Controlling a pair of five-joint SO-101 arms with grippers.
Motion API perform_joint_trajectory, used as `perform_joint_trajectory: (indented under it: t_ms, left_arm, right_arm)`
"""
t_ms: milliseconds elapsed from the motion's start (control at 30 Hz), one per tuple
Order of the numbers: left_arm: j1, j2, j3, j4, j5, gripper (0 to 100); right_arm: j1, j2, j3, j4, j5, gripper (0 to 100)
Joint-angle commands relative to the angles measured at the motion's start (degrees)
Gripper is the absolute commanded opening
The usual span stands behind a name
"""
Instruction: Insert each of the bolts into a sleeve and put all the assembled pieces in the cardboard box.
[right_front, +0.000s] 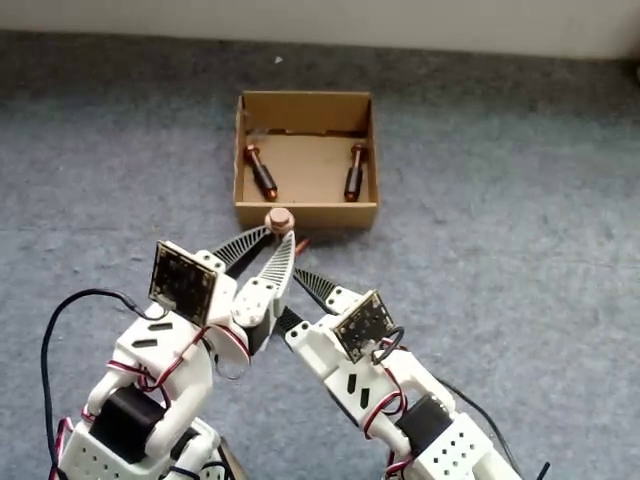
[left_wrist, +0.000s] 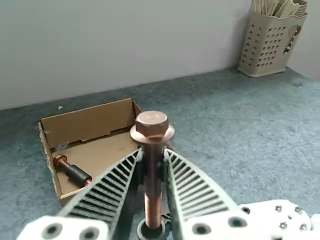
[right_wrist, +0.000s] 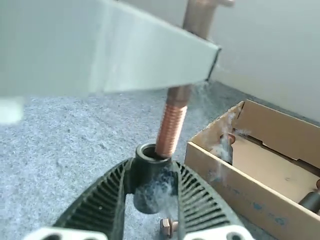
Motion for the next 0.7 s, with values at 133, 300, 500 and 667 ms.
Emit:
perform_joint_trajectory:
  t_ms: [133,300,500,667]
  left_arm:
    - [-1.36,0.31,0.04,-0.18,-0.7,1]
    - [-0.84,0.31,0.04,1.85,-0.79,1]
    - [0.48,0.31,0.13,5.98,-0.97,5]
    - [-1.1,0.31,-0.57,12.4,-1.05,24]
  right_arm:
    - [1.45,-1.1,6.02,-0.4,0.26,0.5]
    - [3.03,-1.1,6.02,-0.4,0.26,0.5]
    - [3.21,-1.1,6.02,-0.4,0.18,0.5]
    - [3.3,-1.1,6.37,-0.4,0.18,0.5]
